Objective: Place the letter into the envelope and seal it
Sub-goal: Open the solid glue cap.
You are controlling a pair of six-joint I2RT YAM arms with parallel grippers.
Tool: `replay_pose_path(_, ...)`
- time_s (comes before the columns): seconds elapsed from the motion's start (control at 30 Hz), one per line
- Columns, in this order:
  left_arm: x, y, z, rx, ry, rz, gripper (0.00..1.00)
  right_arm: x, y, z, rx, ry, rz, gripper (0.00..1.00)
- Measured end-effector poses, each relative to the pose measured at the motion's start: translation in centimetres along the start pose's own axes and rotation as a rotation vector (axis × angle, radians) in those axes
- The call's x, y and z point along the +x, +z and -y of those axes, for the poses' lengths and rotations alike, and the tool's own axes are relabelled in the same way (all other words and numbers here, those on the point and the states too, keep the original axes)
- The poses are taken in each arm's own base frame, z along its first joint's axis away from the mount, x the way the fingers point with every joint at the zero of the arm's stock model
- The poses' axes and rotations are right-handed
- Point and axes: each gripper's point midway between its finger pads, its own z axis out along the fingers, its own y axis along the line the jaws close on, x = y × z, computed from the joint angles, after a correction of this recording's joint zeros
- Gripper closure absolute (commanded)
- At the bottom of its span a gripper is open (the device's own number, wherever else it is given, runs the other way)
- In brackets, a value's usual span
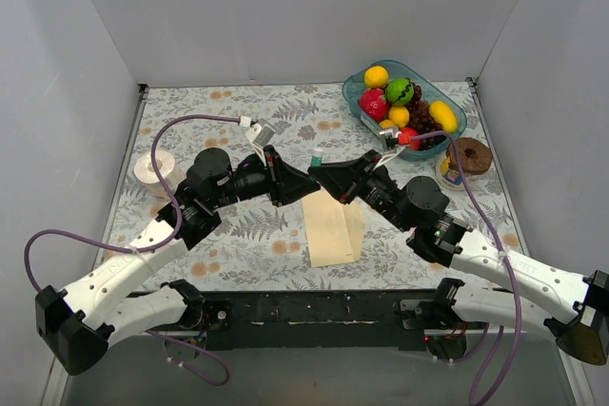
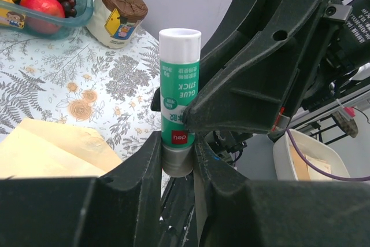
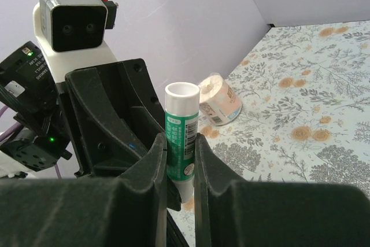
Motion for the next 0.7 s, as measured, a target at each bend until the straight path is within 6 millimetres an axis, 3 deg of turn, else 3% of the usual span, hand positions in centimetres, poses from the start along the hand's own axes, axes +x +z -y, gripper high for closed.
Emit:
replay_pose_path(0.13, 0.4, 0.0, -0.4, -0.017, 0.01, -0.022, 1.0, 0.4, 0.1, 0.4, 0.027, -0.03, -0.038, 0.7)
replay_pose_path(0.33, 0.7, 0.0, -0.9, -0.037, 0.036, -0.051, 1.0, 0.5, 0.0, 0.7, 0.055, -0.072, -0.075, 0.51)
replay_pose_path(0.7, 2.1, -0.2, -1.9, -0.069, 0.05, -0.116, 1.0, 1.2, -0.3, 1.7, 0.09, -0.097, -0.11, 0.5)
